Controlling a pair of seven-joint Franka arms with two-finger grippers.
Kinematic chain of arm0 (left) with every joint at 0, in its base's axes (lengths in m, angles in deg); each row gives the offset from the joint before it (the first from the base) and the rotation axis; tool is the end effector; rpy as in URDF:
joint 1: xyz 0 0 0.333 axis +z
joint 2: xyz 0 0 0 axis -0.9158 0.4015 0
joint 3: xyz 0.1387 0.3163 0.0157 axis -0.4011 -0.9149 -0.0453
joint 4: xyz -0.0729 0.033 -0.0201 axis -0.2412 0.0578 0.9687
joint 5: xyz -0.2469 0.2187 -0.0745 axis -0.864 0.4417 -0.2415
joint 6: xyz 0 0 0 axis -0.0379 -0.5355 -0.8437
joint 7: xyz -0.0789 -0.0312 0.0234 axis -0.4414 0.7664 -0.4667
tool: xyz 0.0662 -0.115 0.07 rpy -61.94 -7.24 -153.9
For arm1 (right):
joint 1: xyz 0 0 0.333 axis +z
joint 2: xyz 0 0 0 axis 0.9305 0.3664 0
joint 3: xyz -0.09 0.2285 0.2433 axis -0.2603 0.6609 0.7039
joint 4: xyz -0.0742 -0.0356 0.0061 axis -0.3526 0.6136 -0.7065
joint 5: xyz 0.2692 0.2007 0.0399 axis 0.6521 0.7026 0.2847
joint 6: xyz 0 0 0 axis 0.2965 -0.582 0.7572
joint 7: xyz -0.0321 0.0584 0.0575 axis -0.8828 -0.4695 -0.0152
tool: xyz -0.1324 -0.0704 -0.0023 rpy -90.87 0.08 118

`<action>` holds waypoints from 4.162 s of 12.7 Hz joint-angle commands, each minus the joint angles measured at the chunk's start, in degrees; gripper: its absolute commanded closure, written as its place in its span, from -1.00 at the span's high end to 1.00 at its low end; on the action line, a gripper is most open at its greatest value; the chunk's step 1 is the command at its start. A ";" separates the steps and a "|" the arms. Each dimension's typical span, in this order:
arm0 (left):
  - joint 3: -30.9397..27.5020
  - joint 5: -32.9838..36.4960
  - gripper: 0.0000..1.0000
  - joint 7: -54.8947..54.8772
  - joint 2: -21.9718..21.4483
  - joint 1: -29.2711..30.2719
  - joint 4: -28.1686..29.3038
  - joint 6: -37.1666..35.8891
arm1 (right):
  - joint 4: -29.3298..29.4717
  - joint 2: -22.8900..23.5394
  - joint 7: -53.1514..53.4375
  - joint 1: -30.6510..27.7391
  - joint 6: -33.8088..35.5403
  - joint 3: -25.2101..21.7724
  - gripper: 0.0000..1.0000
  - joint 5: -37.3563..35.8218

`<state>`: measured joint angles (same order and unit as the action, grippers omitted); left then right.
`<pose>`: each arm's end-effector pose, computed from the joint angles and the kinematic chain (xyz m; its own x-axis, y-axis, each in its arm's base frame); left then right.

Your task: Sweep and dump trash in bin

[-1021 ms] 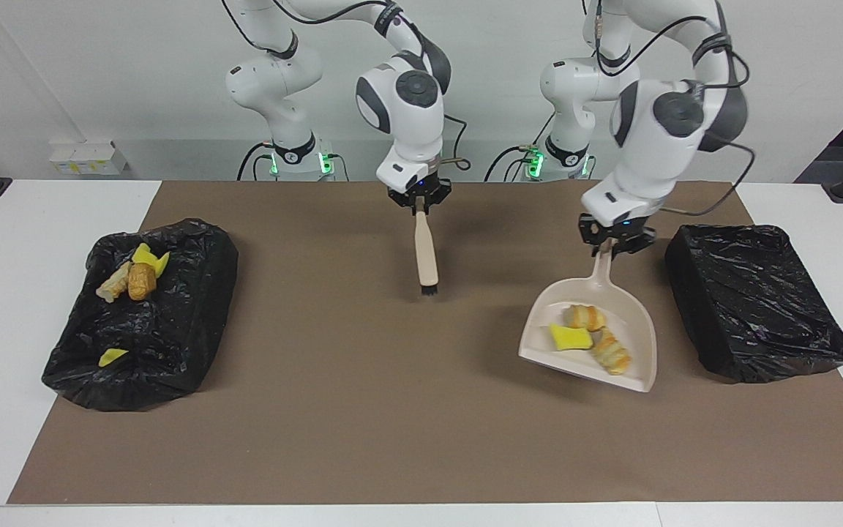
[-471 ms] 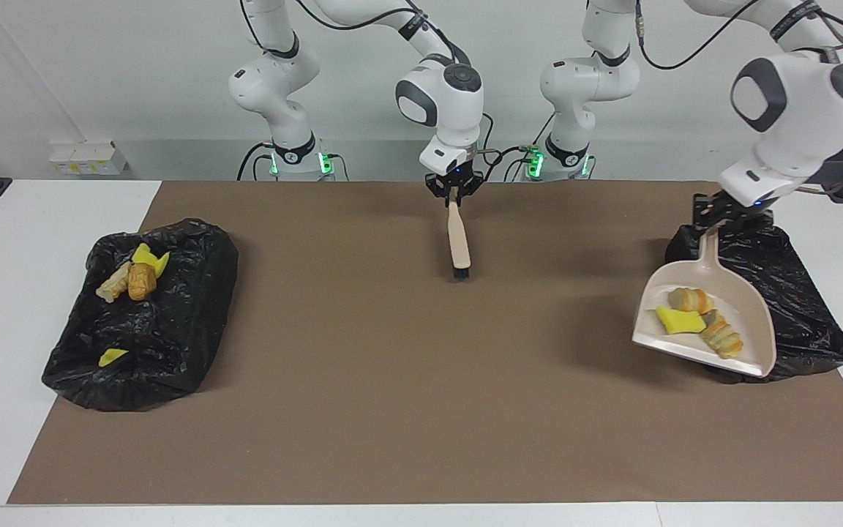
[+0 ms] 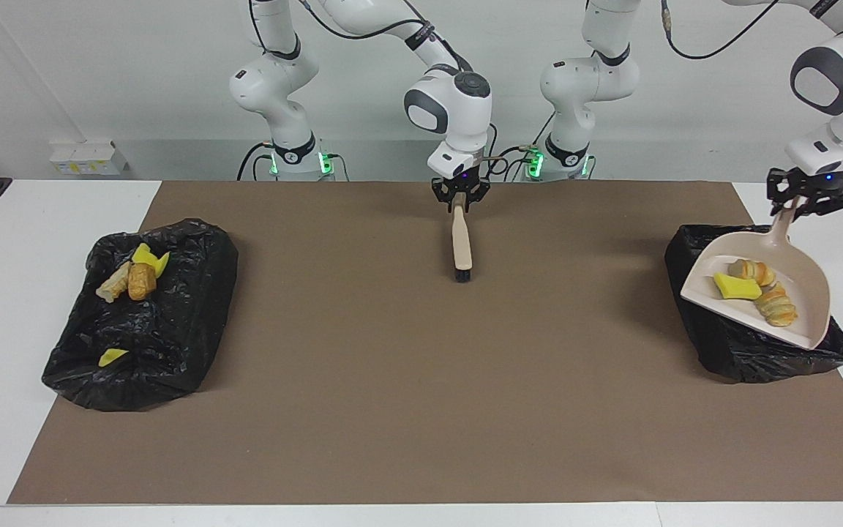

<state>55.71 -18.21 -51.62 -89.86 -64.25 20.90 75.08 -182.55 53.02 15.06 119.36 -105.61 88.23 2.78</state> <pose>0.4533 0.2196 0.5288 0.7276 -0.6614 -0.1821 -0.6852 -0.7134 -0.1467 0.3010 0.4253 0.3674 0.9999 0.0051 0.0147 0.0050 -1.0000 0.0066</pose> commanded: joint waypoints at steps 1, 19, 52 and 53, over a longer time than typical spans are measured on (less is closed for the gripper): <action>-2.78 7.00 -1.00 -6.41 -0.09 -0.05 0.23 3.08 | 5.14 -0.11 1.57 -0.75 5.73 -0.29 1.00 -1.86; 7.50 45.19 -1.00 -7.57 2.62 -4.18 -9.51 -16.69 | 27.04 -7.76 -52.12 -36.33 35.81 -0.38 1.00 -0.54; 48.72 3.27 -1.00 98.95 28.91 -13.85 -9.54 15.04 | 29.59 -8.47 -54.16 -54.37 43.89 -0.29 1.00 -0.63; 48.72 3.09 -1.00 98.95 28.91 -13.76 -9.44 15.30 | 29.59 -8.47 -54.16 -54.37 43.90 -0.29 1.00 -0.63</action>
<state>104.75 -16.26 45.98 -61.20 -77.24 12.51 91.60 -153.24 44.89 -38.11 65.57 -62.22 87.46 1.97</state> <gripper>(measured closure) 0.687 0.000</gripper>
